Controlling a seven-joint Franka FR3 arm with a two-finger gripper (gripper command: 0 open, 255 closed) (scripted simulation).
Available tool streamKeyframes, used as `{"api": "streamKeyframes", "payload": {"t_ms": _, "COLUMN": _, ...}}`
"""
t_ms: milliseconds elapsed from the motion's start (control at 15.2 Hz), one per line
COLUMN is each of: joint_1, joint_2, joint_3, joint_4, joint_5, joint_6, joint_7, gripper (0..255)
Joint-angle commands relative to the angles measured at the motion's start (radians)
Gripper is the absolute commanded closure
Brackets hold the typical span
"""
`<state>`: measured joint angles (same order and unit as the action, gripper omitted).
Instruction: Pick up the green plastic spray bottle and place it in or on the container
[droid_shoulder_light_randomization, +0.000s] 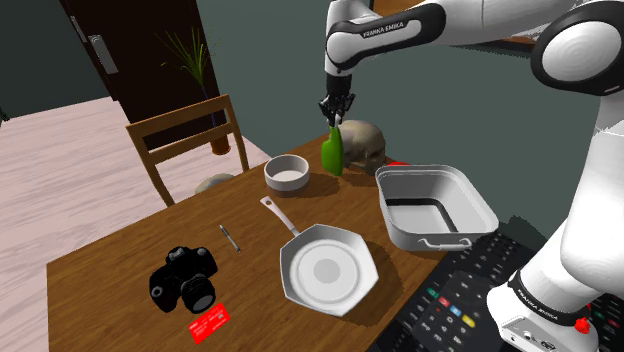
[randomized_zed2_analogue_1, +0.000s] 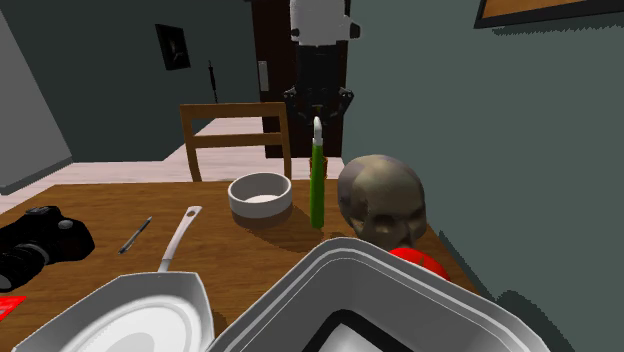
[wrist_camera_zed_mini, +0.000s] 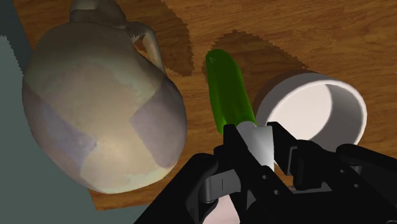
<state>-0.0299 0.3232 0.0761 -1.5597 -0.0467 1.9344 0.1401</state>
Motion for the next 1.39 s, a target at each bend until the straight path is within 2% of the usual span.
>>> {"api": "streamKeyframes", "payload": {"t_ms": 0, "joint_1": 0.0, "joint_2": 0.0, "joint_3": 0.0, "joint_4": 0.03, "joint_5": 0.0, "joint_6": -0.03, "joint_7": -0.001, "gripper": 255}}
{"api": "streamKeyframes", "payload": {"t_ms": 726, "joint_1": 0.003, "joint_2": 0.001, "joint_3": 0.001, "joint_4": 0.179, "joint_5": 0.002, "joint_6": -0.179, "joint_7": -0.005, "gripper": 255}}
{"api": "streamKeyframes", "payload": {"t_ms": 1320, "joint_1": 0.007, "joint_2": 0.03, "joint_3": 0.002, "joint_4": 0.344, "joint_5": 0.0, "joint_6": -0.315, "joint_7": -0.007, "gripper": 255}}
